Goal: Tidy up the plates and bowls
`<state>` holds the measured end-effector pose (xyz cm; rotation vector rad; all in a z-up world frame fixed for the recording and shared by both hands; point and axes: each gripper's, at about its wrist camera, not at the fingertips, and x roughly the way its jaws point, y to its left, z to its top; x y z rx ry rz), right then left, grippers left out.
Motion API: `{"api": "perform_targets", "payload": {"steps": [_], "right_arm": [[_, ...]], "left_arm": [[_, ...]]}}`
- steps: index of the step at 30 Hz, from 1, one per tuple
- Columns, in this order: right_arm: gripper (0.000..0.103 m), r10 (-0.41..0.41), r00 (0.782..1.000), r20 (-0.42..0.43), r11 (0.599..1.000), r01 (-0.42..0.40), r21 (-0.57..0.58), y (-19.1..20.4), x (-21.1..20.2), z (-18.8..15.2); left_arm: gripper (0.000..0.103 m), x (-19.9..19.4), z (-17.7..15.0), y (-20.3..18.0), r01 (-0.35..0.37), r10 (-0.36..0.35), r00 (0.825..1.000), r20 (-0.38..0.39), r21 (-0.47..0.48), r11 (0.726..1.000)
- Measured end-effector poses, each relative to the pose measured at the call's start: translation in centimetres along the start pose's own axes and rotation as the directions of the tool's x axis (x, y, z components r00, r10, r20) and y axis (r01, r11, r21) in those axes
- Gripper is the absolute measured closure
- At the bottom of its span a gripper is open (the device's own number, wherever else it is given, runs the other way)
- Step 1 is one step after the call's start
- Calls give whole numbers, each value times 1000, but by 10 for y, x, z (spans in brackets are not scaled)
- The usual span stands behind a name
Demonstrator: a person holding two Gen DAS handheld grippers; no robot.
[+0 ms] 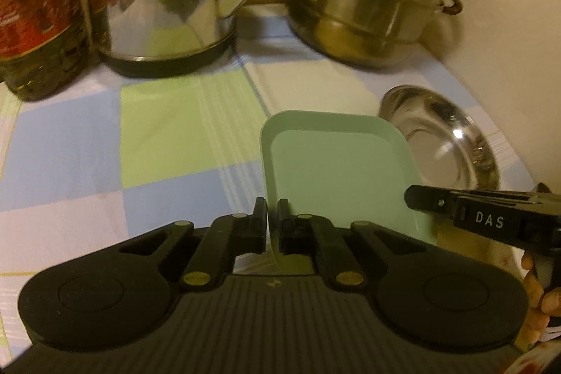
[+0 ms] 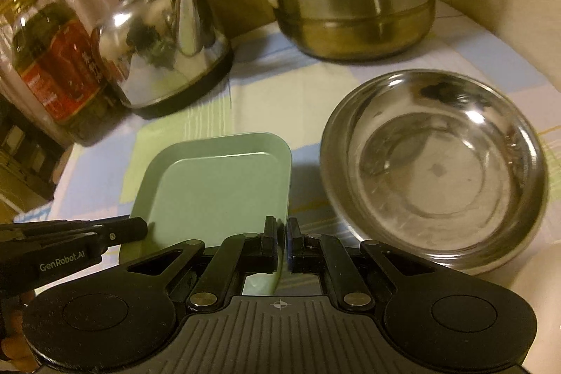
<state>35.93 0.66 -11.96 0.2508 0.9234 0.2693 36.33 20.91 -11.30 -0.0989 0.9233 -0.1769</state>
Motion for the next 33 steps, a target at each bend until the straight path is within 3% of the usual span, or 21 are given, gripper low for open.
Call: {"api": "perform_targets", "payload": {"steps": [18, 33], "right_arm": [[98, -153, 985, 79, 981, 143, 128, -72, -48, 20], [97, -245, 969, 27, 960, 239, 145, -118, -33, 34]], "left_arm": [[98, 29, 35, -84, 132, -135, 991, 17, 131, 983], [98, 76, 45, -125, 150, -146, 988, -39, 156, 976]]}}
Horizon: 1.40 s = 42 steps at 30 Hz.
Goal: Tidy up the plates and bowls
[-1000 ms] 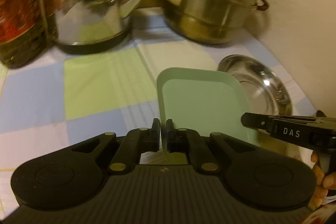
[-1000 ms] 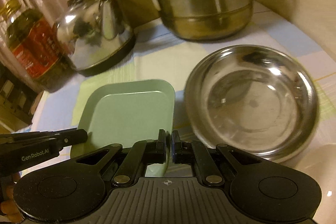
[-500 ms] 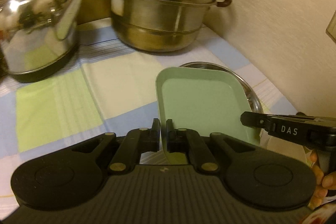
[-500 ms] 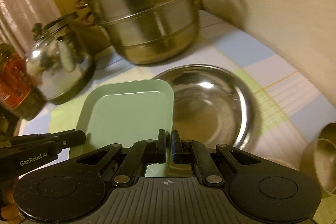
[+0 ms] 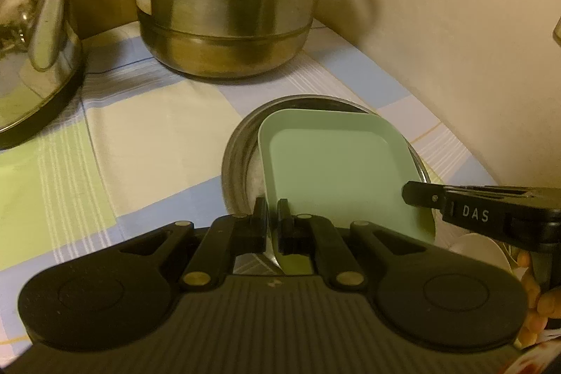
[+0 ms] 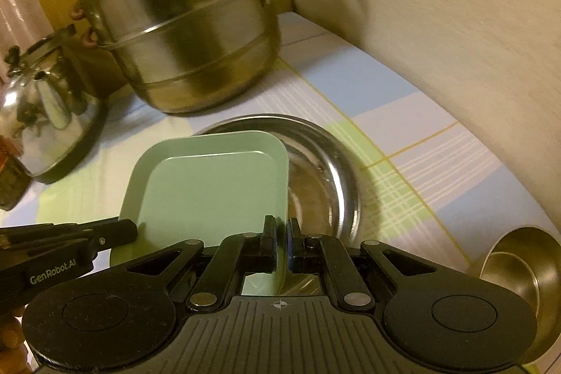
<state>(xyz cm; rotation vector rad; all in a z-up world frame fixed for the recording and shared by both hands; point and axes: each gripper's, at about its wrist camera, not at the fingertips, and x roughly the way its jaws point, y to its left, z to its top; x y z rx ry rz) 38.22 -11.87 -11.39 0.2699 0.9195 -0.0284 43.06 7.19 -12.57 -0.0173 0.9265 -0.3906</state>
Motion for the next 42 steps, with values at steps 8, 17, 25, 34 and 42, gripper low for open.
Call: {"api": "perform_targets", "payload": {"steps": [8, 17, 25, 34, 42], "right_arm": [[97, -21, 999, -49, 1000, 21, 4, -10, 15, 6], [97, -42, 994, -99, 999, 42, -9, -14, 34, 10], [97, -63, 991, -122, 998, 62, -18, -13, 44, 10], [97, -78, 992, -96, 997, 77, -15, -16, 45, 11], [97, -36, 998, -46, 999, 38, 31, -21, 25, 19]], "left_arm": [[98, 24, 1, -3, 1, -1, 999, -40, -4, 1000], [98, 40, 0, -2, -4, 3, 997, -73, -20, 1000], [98, 48, 0, -3, -12, 10, 996, -87, -24, 1000], [97, 49, 3, -3, -26, 24, 997, -73, -28, 999], [96, 24, 5, -5, -13, 12, 999, -30, -33, 999]]}}
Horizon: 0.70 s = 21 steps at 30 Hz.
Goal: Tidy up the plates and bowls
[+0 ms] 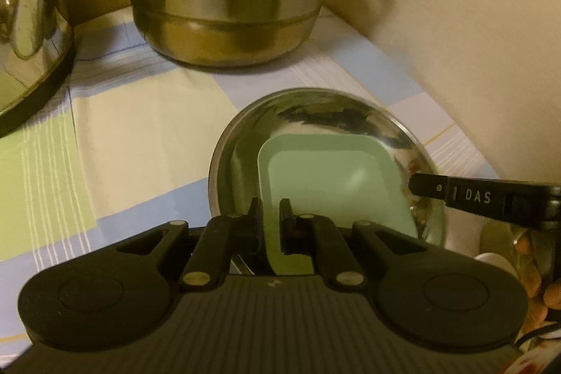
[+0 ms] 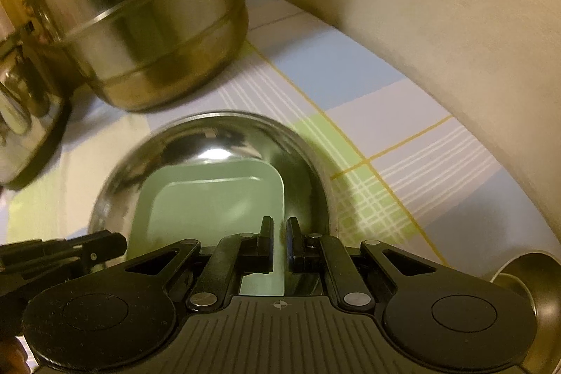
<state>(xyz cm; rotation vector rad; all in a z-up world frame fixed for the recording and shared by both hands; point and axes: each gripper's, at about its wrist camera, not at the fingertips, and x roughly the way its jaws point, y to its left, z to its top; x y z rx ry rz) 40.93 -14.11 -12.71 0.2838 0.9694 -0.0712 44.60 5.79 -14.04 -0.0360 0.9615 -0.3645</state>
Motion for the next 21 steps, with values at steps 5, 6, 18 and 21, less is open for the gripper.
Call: {"api": "perform_targets", "payload": {"steps": [5, 6, 18, 21], "right_arm": [[97, 41, 998, 37, 999, -41, 9, 2, -23, 2], [97, 54, 998, 43, 998, -55, 11, 2, -30, 2], [97, 215, 975, 58, 976, -212, -55, 22, -98, -29], [97, 252, 967, 45, 965, -247, -85, 28, -112, -43]], "left_arm": [[94, -32, -7, 1, 0, 0, 1000, 30, -20, 1000], [94, -39, -9, 1, 0, 1, 999, 36, -24, 1000], [91, -125, -55, 7, -56, 65, 995, 73, -118, 991], [91, -146, -72, 5, -72, 84, 993, 77, -149, 986]]}}
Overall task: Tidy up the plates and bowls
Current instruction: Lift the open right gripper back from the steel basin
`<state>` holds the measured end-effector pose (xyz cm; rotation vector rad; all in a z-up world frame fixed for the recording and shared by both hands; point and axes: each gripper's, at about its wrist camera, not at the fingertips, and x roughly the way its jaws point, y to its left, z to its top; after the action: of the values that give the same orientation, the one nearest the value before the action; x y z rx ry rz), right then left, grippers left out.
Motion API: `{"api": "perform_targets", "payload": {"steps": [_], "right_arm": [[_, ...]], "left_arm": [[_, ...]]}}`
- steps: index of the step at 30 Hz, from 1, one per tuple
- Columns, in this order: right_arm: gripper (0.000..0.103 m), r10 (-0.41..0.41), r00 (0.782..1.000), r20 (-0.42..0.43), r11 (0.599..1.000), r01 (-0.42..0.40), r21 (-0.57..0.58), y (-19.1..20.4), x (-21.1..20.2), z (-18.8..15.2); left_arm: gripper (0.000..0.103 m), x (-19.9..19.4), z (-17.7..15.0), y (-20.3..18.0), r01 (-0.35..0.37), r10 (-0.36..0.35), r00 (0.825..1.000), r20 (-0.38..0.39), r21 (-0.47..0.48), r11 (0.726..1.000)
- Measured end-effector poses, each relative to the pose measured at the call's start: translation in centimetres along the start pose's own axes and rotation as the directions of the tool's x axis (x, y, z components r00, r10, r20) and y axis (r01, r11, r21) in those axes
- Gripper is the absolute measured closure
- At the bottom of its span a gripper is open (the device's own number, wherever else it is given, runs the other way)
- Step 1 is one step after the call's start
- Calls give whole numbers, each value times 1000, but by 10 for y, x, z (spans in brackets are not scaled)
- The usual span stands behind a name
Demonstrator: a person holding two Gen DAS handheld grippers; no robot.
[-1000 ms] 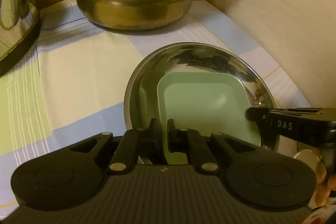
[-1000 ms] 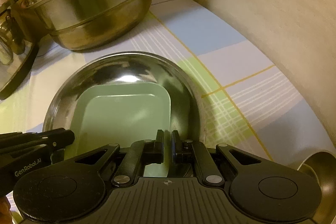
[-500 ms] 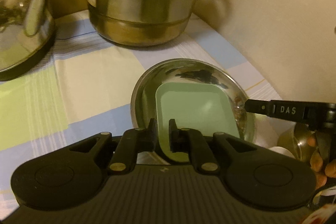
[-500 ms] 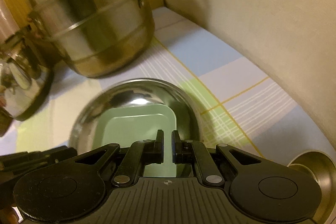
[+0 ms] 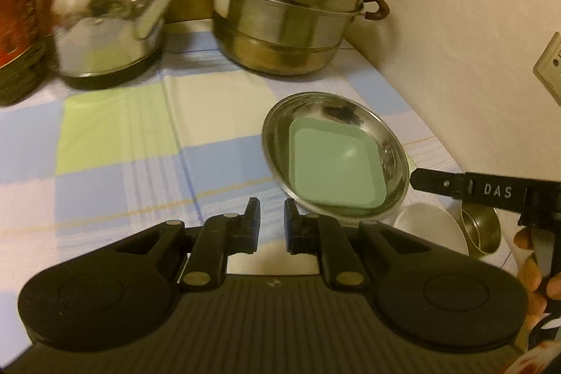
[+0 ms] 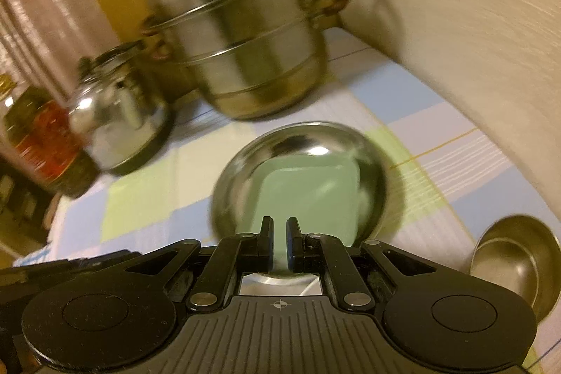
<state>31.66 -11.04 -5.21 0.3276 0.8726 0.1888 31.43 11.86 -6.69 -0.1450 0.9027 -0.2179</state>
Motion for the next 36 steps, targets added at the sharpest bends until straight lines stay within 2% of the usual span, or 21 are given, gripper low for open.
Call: {"api": "perform_targets", "payload": {"steps": [11, 20, 25, 27, 29, 36], "right_arm": [[97, 112, 992, -57, 990, -117, -83, 25, -46, -55], [96, 159, 983, -93, 970, -173, -170, 38, -80, -97], [88, 183, 975, -124, 958, -205, -199, 39, -96, -119], [76, 189, 972, -137, 954, -215, -209, 40, -100, -127], [71, 196, 970, -141, 950, -224, -217, 40, -106, -134], [66, 205, 967, -154, 940, -239, -246, 40, -122, -149]], "left_arm": [[88, -67, -65, -4, -71, 70, 998, -4, -56, 996], [88, -111, -111, -16, -130, 131, 991, 3, -96, 987], [86, -129, -128, -27, -161, 163, 986, 16, -103, 982], [85, -135, -135, -30, -166, 169, 985, 19, -109, 980], [85, -142, -143, -36, -175, 179, 984, 22, -109, 978], [83, -159, -163, -50, -204, 209, 977, 30, -117, 972]]}}
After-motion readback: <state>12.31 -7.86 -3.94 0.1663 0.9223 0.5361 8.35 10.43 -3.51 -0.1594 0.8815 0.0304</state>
